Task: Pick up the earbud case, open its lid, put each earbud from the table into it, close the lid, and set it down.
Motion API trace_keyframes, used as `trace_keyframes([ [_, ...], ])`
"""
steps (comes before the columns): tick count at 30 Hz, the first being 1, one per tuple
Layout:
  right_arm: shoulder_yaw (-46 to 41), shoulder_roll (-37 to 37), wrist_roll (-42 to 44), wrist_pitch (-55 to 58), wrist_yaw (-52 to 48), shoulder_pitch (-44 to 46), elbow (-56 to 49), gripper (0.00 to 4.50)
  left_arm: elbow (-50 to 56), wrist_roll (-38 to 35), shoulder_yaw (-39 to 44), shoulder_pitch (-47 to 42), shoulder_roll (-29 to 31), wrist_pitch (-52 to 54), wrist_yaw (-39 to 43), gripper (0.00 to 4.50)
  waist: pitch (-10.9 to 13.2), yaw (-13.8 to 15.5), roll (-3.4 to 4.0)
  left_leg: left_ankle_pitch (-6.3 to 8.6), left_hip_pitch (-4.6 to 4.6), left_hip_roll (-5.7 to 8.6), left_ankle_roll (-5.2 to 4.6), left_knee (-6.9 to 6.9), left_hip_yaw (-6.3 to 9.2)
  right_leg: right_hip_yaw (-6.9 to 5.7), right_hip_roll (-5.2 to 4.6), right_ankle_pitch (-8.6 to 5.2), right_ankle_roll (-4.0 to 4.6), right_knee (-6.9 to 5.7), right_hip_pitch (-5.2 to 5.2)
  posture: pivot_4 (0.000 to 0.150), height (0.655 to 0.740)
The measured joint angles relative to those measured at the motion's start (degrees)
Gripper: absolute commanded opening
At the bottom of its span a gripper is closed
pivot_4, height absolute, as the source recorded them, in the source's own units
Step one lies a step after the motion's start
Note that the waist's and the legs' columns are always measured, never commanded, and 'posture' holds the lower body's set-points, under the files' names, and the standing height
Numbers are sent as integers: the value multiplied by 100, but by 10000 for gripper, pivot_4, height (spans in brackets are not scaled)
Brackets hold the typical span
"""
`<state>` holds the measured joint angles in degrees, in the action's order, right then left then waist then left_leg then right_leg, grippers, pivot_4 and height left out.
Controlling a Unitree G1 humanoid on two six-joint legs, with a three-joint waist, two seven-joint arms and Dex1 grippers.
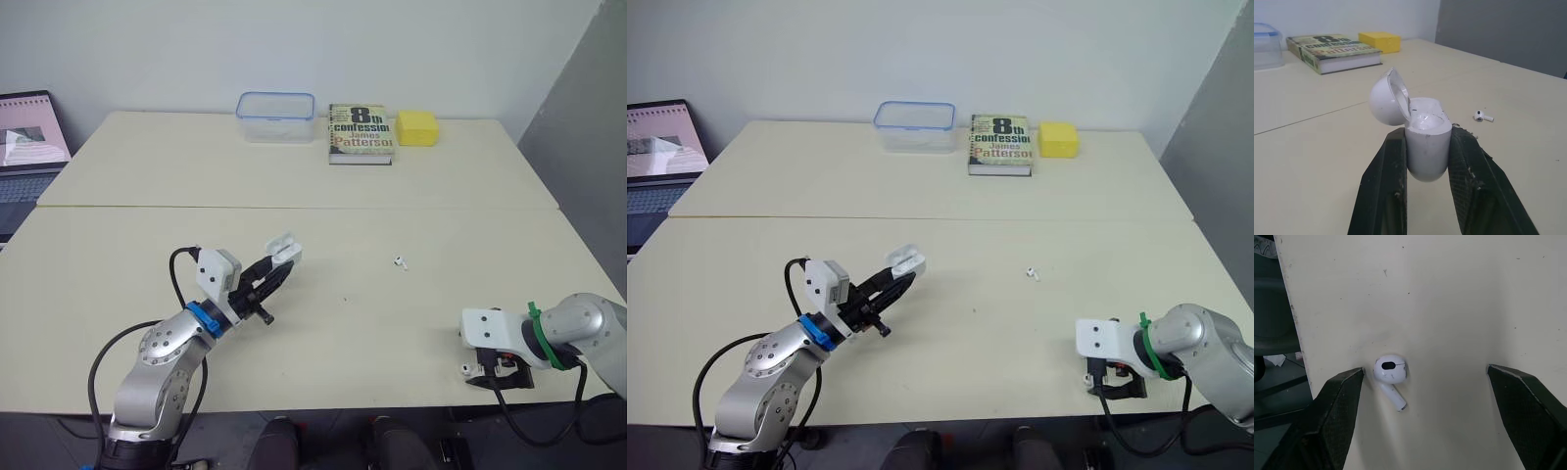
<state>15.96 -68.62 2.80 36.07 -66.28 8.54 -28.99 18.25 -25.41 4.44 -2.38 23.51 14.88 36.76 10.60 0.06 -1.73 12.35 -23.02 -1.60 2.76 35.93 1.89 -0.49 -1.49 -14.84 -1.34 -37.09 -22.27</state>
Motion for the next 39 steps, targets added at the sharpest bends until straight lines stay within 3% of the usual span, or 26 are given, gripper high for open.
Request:
trace_keyframes([
  [9,116,8,-2,205,-101,140,-45,4053,61,-4,0,63,8,9,-3,7658,0,0,1,0,3,-1,0,4,-1,2,1,2,0,-2,2,1500,7400],
  [17,75,103,85,273,-128,302,-43,3980,80,-13,0,54,12,12,11,7658,0,0,1,0,2,-1,0,3,-1,2,3,2,0,-4,1,1500,7400],
  [24,-1042,694,1166,733,-80,728,-8,3980,26,-128,2,-237,-41,-4,36,7658,0,1,1,0,2,-3,0,7,0,4,10,5,0,-8,3,1500,7400],
  [27,-1546,1387,1769,1198,287,1137,-20,3980,-64,-158,-6,-382,-126,-24,54,7658,0,-2,1,0,3,-5,0,6,1,5,14,6,0,-11,3,1500,7400],
  [30,-1945,2667,2343,1298,1001,1520,-108,3980,-129,-157,-49,-483,-185,-34,113,7658,-1,-12,1,0,4,-10,0,4,8,4,23,7,0,-15,2,1500,7400],
  [33,-1921,3980,2633,1158,1889,1699,-278,3980,-212,-149,-184,-649,-325,-52,151,7658,0,-15,5,0,1,-12,0,3,17,-1,27,6,0,-23,-1,1500,7400],
  [39,-1532,5516,2724,1053,3195,1859,-192,3980,-303,-103,-287,-827,-444,-105,151,7658,0,-11,7,-1,3,-9,0,8,15,4,24,7,1,-35,-3,1500,7400],
])
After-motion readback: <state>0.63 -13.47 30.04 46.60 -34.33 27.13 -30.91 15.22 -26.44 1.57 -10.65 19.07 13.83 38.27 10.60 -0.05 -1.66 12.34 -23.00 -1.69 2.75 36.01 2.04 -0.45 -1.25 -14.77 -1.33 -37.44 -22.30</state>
